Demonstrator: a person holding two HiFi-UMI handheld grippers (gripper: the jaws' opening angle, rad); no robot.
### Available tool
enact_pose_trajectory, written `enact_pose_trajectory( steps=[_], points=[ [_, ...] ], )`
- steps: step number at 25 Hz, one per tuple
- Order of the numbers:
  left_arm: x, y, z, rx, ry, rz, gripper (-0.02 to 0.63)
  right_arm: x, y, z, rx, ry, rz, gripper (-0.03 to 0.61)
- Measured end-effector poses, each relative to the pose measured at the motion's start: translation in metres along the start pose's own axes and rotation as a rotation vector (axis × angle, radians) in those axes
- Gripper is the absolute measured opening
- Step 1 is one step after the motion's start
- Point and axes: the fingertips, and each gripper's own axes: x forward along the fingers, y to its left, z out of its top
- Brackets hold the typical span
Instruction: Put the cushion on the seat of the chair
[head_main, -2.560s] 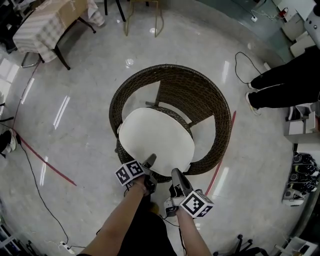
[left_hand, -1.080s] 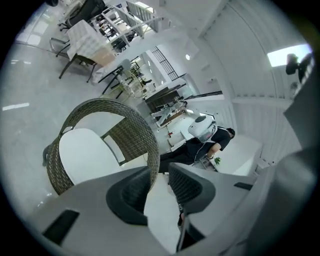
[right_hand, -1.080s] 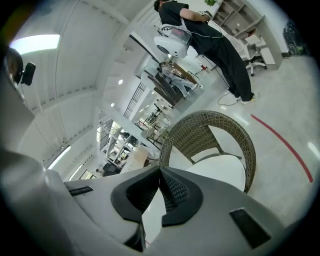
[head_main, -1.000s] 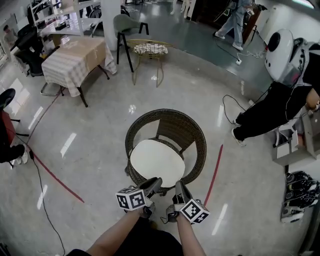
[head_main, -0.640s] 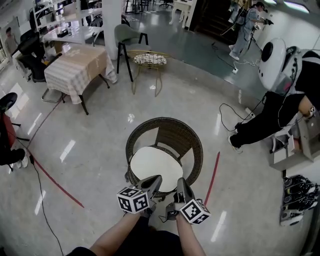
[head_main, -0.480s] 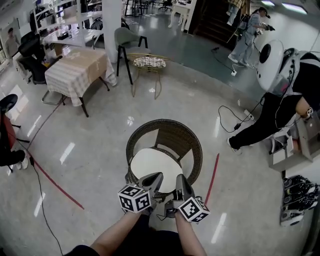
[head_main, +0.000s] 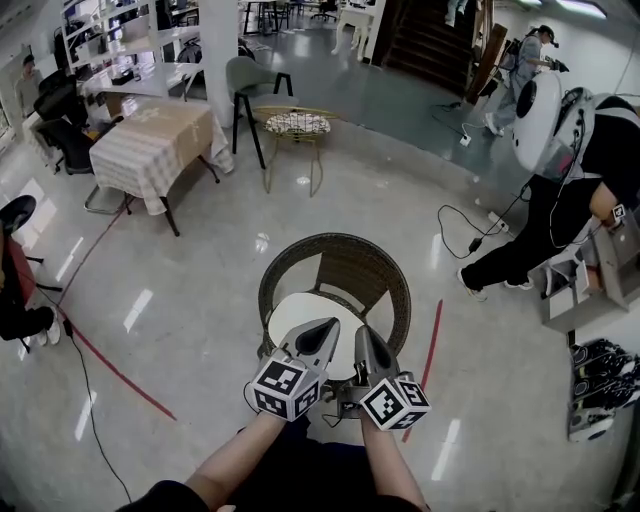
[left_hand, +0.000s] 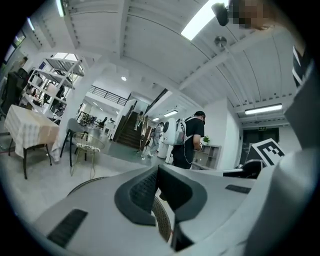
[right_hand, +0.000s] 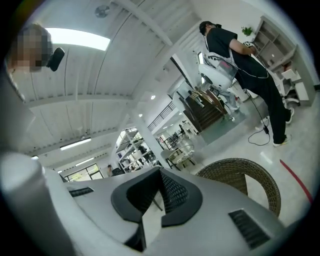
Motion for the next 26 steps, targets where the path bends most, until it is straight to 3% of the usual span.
enact_pose_trajectory(
  steps=[10, 26],
  points=[
    [-0.003, 0.013, -0.006, 0.0, 0.011, -0.001, -0.008, 0.006, 0.012, -0.004, -0.002, -0.013, 0.01, 0.012],
    [0.0, 0.042, -0.012, 0.006, 0.043, 0.0, -0.008, 0.019, -0.001, -0.029, 0.043, 0.01, -0.054, 0.012]
  ],
)
